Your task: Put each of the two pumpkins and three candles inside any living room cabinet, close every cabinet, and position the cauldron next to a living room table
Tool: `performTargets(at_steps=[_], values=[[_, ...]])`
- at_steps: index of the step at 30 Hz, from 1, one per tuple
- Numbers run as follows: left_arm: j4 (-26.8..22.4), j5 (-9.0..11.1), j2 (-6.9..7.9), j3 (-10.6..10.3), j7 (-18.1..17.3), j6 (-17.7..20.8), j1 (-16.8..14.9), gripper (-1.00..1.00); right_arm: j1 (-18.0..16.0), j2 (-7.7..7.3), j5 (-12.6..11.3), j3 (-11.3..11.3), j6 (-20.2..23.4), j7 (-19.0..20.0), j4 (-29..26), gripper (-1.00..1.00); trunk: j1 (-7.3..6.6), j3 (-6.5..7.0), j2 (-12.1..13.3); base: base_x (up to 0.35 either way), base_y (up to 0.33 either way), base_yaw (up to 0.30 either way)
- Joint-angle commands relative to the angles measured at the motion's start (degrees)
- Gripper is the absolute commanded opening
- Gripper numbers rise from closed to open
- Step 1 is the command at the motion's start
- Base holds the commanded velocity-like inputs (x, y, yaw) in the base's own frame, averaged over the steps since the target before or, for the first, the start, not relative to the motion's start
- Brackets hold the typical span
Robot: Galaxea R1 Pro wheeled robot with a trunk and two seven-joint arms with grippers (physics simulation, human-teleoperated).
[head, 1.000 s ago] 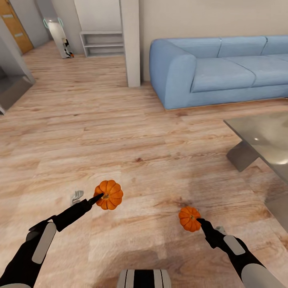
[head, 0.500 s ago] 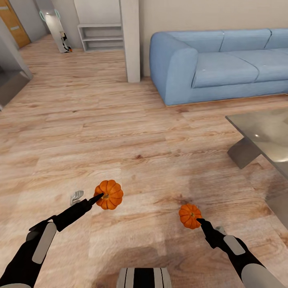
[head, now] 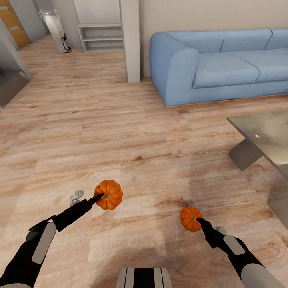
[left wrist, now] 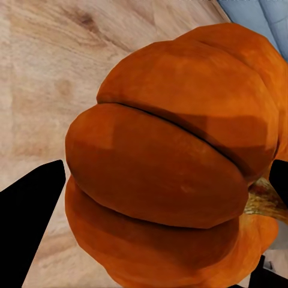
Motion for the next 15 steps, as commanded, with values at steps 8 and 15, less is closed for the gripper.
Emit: performTargets(at_steps=[8, 15], values=[[0.1, 0.3, -0.08, 0.0, 0.1, 0.3, 0.0, -1.00, 0.0, -0.04, 0.0, -0.4, 0.4, 0.1, 0.0, 1.00, -0.01, -0.04, 0.0, 0.113, 0.000, 0.000], [0.1, 0.2, -0.09, 0.0, 0.1, 0.2, 0.0, -1.00, 0.0, -0.04, 0.0, -0.4, 0.4, 0.1, 0.0, 1.00, -0.01, -0.04, 0.0, 0.016, 0.000, 0.000]])
